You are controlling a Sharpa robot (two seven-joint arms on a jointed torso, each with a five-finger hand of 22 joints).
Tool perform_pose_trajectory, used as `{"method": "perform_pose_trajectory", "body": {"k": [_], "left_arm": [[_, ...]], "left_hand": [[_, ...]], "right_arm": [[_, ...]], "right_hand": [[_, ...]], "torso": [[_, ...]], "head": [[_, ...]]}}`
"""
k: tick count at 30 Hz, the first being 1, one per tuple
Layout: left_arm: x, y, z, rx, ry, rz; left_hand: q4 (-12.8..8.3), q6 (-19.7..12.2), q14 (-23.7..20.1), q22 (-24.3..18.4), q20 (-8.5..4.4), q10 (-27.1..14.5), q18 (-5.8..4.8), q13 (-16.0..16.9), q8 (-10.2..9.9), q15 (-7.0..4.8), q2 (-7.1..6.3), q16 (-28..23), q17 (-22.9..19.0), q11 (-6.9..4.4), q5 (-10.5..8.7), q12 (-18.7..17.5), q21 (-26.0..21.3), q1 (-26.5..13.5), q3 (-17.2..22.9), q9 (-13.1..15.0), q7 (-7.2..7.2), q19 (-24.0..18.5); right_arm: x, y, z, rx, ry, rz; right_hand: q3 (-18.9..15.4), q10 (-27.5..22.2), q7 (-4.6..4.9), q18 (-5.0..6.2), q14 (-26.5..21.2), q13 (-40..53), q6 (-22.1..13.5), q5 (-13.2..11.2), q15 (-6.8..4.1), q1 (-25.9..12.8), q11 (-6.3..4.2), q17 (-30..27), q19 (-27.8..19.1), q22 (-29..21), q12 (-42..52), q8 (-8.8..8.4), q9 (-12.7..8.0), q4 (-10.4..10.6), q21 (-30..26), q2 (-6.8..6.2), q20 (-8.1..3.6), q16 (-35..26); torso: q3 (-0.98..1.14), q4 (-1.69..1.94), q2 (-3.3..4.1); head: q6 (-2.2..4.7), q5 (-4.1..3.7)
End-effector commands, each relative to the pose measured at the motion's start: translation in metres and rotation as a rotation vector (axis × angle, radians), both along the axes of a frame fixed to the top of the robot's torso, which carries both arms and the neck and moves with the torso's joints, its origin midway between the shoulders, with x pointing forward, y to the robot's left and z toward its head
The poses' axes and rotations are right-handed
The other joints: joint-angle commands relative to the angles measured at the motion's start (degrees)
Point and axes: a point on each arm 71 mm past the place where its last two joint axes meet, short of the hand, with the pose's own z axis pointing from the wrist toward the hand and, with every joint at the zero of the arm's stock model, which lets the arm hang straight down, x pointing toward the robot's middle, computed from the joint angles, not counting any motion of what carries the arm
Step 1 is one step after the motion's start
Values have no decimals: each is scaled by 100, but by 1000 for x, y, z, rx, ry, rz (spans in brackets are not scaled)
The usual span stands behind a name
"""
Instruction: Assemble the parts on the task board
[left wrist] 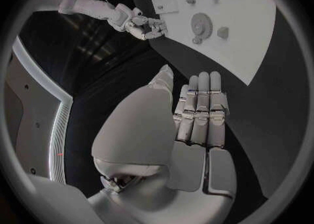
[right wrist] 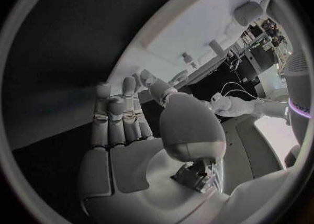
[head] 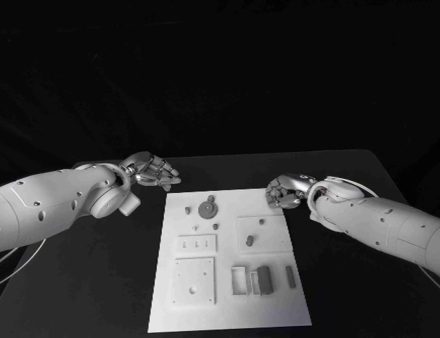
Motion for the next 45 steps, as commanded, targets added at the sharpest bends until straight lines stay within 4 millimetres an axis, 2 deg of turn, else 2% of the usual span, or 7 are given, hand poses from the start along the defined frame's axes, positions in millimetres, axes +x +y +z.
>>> {"method": "perform_pose_trajectory", "body": {"k": [1,10,20,33,38,41,45], "left_arm": [[0,-2,1,-6,-10,-11],[1,-4,1,-6,-11,-13],[1,-4,1,-7,-8,-16],[1,-4,1,-7,-8,-17],[0,-4,1,-7,-6,-16],[0,-4,1,-8,-5,-19],[0,-3,1,-8,-3,-19]], "left_hand": [[-1,18,28,7,-11,5,110,6,13,-1,-15,-29,9,-19,0,1,-40,7,-8,-2,16,38],[-1,19,29,9,-11,5,110,9,13,-1,-12,-32,13,-19,0,0,-42,5,-7,-2,16,39],[1,41,34,14,-11,19,110,21,23,-1,9,-38,23,-25,-1,7,-46,-2,-3,1,9,42],[0,64,44,21,-14,33,112,35,34,-5,18,-44,36,-34,0,14,-49,-13,-3,4,-2,50],[0,65,45,23,-15,33,112,37,33,-5,23,-46,39,-34,0,14,-50,-14,-2,4,-3,51],[2,72,50,25,-16,36,113,40,36,-7,36,-47,43,-36,0,14,-51,-18,2,4,-5,54],[7,101,69,32,-19,48,113,52,47,-12,92,-50,59,-42,0,17,-54,-57,14,7,-15,67]], "right_arm": [[0,-1,0,-11,-6,0],[0,0,0,-12,-9,5],[0,1,1,-9,-24,-1],[0,4,1,-9,-25,-6],[0,3,2,-2,-30,-7],[-1,2,2,3,-32,-7],[-3,3,4,13,-37,-5]], "right_hand": [[-13,39,119,83,-28,0,160,5,-59,8,-18,7,-18,101,26,31,6,-17,19,54,-4,29],[-7,47,101,83,-22,-1,246,5,-68,8,-32,10,-16,101,33,57,18,-16,27,99,-6,34],[-1,65,67,83,-13,-3,370,5,-91,-15,-61,16,-12,102,45,95,41,-15,40,181,-7,43],[15,65,64,83,-14,-6,360,6,-102,14,-67,19,-17,101,45,70,36,-34,44,208,-15,45],[43,58,66,83,-25,-8,353,6,-104,123,-66,25,-40,105,45,47,34,-53,48,334,-27,48],[48,53,68,83,-31,-7,349,6,-103,176,-64,28,-54,108,45,36,34,-55,51,391,-29,50],[587,64,79,83,-28,-27,368,2,-85,300,-41,26,-34,87,38,-5,20,72,37,297,12,40]], "torso": [[0,-11,-5],[2,-26,-8],[-2,-14,-14],[13,-28,-9],[-4,-28,-10],[-17,-1,-5],[-9,15,-12]], "head": [[-16,8],[-39,0],[-32,-16],[-24,-26],[-15,-53],[-2,-68],[-12,-47]]}}
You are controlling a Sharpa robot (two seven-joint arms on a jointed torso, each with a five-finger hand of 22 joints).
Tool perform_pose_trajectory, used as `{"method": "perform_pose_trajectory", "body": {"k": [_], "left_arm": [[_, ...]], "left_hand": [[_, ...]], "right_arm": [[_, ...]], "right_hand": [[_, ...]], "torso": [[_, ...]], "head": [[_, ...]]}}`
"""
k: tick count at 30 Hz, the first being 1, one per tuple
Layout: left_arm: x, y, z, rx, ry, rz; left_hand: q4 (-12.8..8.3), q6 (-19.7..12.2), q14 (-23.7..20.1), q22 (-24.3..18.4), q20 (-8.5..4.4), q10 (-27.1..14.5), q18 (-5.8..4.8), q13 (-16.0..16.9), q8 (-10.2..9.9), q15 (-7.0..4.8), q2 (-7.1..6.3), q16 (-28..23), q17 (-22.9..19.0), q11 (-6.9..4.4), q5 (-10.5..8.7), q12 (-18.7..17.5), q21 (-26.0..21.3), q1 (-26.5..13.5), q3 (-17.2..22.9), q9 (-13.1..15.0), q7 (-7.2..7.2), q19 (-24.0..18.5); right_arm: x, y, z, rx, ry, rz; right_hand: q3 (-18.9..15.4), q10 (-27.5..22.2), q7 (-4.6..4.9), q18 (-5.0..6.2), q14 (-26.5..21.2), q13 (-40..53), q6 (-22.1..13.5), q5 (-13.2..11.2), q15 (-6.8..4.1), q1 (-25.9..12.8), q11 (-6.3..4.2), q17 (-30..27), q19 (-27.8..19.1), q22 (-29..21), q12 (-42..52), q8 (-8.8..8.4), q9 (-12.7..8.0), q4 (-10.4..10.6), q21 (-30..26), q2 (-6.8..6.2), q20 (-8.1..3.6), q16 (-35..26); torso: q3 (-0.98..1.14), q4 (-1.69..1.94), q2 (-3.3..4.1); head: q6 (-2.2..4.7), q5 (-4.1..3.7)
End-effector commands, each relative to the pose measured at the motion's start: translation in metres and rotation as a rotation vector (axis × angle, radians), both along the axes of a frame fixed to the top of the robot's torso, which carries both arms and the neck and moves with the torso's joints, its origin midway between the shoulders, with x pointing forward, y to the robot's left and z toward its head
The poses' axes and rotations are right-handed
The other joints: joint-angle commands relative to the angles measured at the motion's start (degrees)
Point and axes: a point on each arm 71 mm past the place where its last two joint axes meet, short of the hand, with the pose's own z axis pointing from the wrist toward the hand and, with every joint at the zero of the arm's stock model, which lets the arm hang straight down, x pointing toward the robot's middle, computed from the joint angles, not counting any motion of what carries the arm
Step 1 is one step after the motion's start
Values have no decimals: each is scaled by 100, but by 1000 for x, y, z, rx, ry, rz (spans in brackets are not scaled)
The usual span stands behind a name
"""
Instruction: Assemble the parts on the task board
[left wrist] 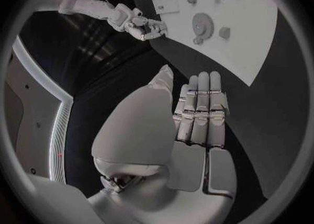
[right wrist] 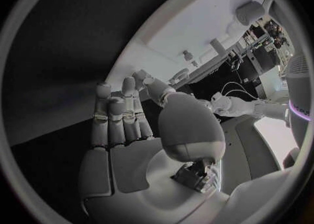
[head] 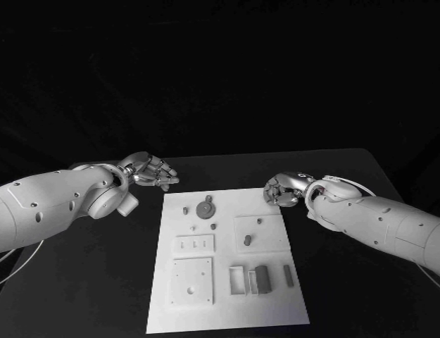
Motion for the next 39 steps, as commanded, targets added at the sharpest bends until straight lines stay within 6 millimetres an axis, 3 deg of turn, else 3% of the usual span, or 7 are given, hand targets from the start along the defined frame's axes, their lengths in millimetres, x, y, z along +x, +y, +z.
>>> {"method": "perform_pose_trajectory", "body": {"k": [1,8,16,20,30,36,39], "left_arm": [[0,-2,1,-7,-2,-16],[0,-3,0,-4,7,-9],[-3,-15,-2,2,43,-4],[-5,-26,-5,-5,90,11],[-12,-62,-10,-23,172,20],[-19,-83,-13,-15,237,5],[-21,-90,-14,-14,253,1]], "left_hand": [[8,59,53,9,0,31,61,12,26,6,69,-28,13,-23,0,18,-31,-36,16,8,-7,51],[10,154,149,49,-39,109,70,59,42,-35,246,-39,74,-65,5,33,-29,-358,73,2,-46,123],[11,226,263,117,-88,198,77,111,39,-84,201,-39,149,-104,5,49,-4,-629,55,-14,-71,220],[12,302,362,167,-126,294,86,157,57,-127,138,-7,219,-148,3,89,29,-846,41,-14,-99,301],[13,489,530,302,-221,480,93,286,100,-225,27,83,474,-248,-4,189,95,-1418,80,-13,-176,462],[15,809,773,522,-375,792,116,503,228,-397,133,408,776,-429,-15,402,283,-2218,42,65,-322,732],[18,899,810,606,-423,864,115,581,260,-444,105,523,851,-474,-16,459,340,-2517,23,100,-365,791]], "right_arm": [[-1,3,1,8,-11,4],[-7,10,4,31,-11,17],[-10,23,14,63,1,16],[-11,32,27,78,-8,1],[-16,70,48,108,36,-6],[-28,100,51,75,50,24],[-31,111,52,66,51,34]], "right_hand": [[219,25,110,83,-44,-11,121,14,-63,18,-1,3,-7,93,18,2,14,49,19,-35,37,19],[412,27,111,83,-35,-11,143,10,-64,-88,-7,7,10,103,28,-11,21,15,44,-44,40,23],[444,27,110,83,-33,-10,153,10,-65,-143,-8,8,18,105,32,-11,28,6,56,-77,39,23],[454,28,110,83,-30,-9,154,10,-66,-196,-8,8,25,104,37,-16,31,14,62,-116,38,24],[424,35,109,83,-9,1,147,9,-69,-369,-10,9,58,95,59,-34,44,49,80,-445,22,27],[406,52,104,83,11,21,153,9,-74,-445,-16,17,84,95,94,-38,53,91,95,-569,8,46],[408,50,101,83,13,27,157,9,-76,-452,-18,19,87,95,102,-38,56,95,99,-602,3,50]], "torso": [[5,19,-1],[18,-17,-1],[17,-6,-6],[12,-19,-7],[-4,-60,-52],[-15,-64,-96],[-18,-62,-102]], "head": [[-3,16],[5,63],[24,69],[45,80],[112,101],[117,160],[115,180]]}}
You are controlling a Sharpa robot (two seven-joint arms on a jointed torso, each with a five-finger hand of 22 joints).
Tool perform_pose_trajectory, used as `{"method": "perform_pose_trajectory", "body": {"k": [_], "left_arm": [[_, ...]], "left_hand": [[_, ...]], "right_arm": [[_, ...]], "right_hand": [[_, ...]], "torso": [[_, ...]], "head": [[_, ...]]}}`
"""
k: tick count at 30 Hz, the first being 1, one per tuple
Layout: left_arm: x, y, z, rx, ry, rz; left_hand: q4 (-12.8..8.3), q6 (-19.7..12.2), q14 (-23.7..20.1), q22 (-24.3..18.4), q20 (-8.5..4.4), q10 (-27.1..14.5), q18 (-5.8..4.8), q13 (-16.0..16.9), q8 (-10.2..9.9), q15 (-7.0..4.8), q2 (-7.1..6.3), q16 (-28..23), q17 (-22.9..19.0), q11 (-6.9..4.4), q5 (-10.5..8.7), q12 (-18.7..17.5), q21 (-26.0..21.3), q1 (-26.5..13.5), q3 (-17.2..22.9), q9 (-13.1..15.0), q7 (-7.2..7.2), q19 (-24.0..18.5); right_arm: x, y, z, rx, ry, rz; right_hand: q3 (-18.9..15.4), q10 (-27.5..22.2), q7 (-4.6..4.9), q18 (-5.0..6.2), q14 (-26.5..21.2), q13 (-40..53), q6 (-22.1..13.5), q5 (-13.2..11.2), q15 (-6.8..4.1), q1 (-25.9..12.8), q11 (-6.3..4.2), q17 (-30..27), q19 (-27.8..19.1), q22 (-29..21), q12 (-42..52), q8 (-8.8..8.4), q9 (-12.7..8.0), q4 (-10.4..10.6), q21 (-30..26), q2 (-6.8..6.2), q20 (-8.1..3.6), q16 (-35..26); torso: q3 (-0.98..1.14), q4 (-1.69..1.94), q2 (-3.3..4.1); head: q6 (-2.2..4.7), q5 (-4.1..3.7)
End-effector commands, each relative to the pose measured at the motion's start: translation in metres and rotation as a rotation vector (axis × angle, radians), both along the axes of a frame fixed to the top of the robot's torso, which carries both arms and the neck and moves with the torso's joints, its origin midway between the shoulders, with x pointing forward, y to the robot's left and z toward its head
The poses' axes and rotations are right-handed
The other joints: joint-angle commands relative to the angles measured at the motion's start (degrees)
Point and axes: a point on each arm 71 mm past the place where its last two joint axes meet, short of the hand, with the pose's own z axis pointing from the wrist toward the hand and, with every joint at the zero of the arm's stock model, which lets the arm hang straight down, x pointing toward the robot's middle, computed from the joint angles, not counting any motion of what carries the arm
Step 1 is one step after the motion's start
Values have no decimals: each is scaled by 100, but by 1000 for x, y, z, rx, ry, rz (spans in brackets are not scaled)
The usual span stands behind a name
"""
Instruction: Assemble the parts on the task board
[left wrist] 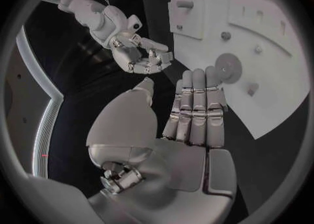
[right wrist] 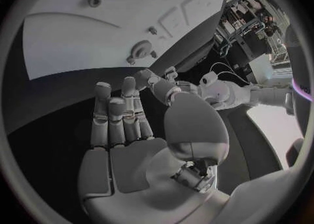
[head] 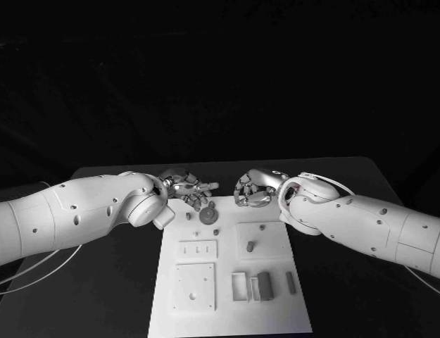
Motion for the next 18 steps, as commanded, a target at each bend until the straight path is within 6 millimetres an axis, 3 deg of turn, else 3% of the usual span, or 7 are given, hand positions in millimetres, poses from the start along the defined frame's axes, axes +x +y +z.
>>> {"method": "perform_pose_trajectory", "body": {"k": [1,2,5,18], "left_arm": [[-3,-5,-2,10,56,37],[-4,-7,-3,8,60,35],[-6,-11,-3,0,70,36],[-11,-20,-6,114,96,-24]], "left_hand": [[-3,79,44,74,-25,64,70,66,36,-18,36,95,61,-23,-11,47,60,-238,-120,29,-20,49],[-26,98,9,171,-76,52,72,138,23,-53,239,168,111,-45,-20,61,90,-169,-559,51,-49,30],[20,138,-5,246,-84,54,54,219,1,-59,251,227,122,-51,-9,74,101,-143,-884,70,-54,33],[21,293,69,376,-130,152,67,367,2,-111,181,361,132,-107,-8,125,150,-11,-1102,122,-115,147]], "right_arm": [[-2,7,-2,-60,20,-24],[-3,10,-2,-60,18,-24],[-4,15,-1,-59,13,-23],[-12,30,4,-28,-7,-1]], "right_hand": [[1,28,73,83,-9,9,55,26,-53,12,3,8,45,96,35,-6,4,30,30,-67,2,27],[2,26,73,83,-9,10,55,26,-53,11,3,8,45,95,37,-7,4,32,30,-77,1,27],[3,23,73,83,-10,12,55,26,-53,7,3,8,45,95,38,-8,5,36,31,-88,0,27],[7,20,69,83,-7,20,69,26,-56,-12,-1,9,53,94,50,-4,14,58,35,-147,-8,29]], "torso": [[-8,1,-23],[-8,0,-18],[-12,0,-14],[2,-5,-4]], "head": [[-3,32],[2,35],[5,39],[-20,78]]}}
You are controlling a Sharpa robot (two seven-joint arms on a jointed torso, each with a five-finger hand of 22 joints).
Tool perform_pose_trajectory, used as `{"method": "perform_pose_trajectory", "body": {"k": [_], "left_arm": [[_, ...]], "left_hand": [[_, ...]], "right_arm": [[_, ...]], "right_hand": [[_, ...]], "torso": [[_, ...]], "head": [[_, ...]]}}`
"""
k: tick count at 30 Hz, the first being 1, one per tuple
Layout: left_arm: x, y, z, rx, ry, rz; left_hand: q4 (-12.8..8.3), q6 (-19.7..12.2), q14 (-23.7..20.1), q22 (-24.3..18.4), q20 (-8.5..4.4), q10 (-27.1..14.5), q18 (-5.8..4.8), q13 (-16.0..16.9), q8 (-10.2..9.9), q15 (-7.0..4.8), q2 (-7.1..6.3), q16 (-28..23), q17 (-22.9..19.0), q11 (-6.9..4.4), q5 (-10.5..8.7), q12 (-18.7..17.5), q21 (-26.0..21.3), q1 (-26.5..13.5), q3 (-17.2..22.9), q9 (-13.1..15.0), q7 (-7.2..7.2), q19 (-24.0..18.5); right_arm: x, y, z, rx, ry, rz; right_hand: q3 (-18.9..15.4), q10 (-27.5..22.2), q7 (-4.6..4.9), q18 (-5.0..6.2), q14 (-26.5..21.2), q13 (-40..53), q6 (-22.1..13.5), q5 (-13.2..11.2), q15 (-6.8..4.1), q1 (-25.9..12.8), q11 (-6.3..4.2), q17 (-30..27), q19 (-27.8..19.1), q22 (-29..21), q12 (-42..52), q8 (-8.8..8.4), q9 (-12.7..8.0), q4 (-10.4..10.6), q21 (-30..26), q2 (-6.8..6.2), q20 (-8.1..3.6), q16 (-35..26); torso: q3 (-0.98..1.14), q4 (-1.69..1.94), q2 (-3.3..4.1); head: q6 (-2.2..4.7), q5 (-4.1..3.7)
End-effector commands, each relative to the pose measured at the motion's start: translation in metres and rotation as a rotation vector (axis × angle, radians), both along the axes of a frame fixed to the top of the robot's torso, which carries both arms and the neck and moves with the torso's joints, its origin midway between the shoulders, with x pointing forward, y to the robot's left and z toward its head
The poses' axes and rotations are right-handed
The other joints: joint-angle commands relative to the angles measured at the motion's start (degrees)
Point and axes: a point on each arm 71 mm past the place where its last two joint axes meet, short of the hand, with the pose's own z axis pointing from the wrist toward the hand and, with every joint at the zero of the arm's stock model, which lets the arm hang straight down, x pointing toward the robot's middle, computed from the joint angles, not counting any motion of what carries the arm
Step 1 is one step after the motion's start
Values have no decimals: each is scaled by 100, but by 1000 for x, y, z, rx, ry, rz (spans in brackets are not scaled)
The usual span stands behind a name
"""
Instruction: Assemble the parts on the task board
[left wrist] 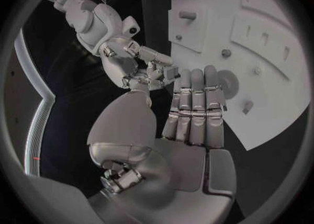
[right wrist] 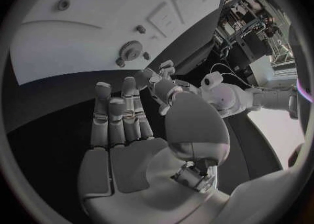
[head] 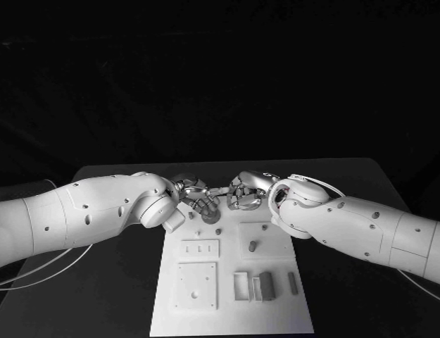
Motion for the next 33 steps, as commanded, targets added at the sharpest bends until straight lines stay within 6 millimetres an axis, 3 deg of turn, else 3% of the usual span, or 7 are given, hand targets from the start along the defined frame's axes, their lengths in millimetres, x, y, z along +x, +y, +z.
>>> {"method": "perform_pose_trajectory", "body": {"k": [1,19,28,33], "left_arm": [[-2,-2,-2,77,15,-31],[-2,-10,-1,90,-4,-45],[-3,-13,-1,87,-2,-54],[-3,-14,-1,85,-4,-57]], "left_hand": [[-3,67,32,19,-13,49,119,21,-12,-29,-15,29,7,-1,-7,24,21,94,-32,10,-2,35],[-8,72,2,77,-16,25,100,84,-72,-26,5,60,-21,9,-4,-7,-4,325,-55,17,6,24],[-15,105,-7,138,-12,31,87,153,-112,-22,87,101,-57,11,0,-32,-34,759,-90,38,7,34],[-8,123,-6,162,-6,44,84,184,-118,-19,17,126,-66,12,-11,-45,-49,923,188,61,6,58]], "right_arm": [[-1,2,1,-4,-14,-2],[-7,12,2,-3,-4,30],[-8,17,3,-4,-1,40],[-9,18,2,-5,2,44]], "right_hand": [[8,20,48,82,-14,9,29,26,-48,8,-1,9,42,94,28,-2,6,27,35,-69,3,30],[10,20,47,83,-13,11,30,26,-50,3,-3,9,46,92,32,-3,9,37,36,-79,0,30],[11,18,47,82,-13,11,30,26,-50,-2,-2,9,46,92,33,-4,10,44,36,-82,-1,29],[12,17,47,82,-14,11,31,26,-50,-4,-2,9,46,91,33,-4,10,46,35,-82,-1,29]], "torso": [[6,-6,0],[-3,-4,0],[-7,2,0],[-7,1,0]], "head": [[-7,6],[-8,11],[-13,14],[-19,17]]}}
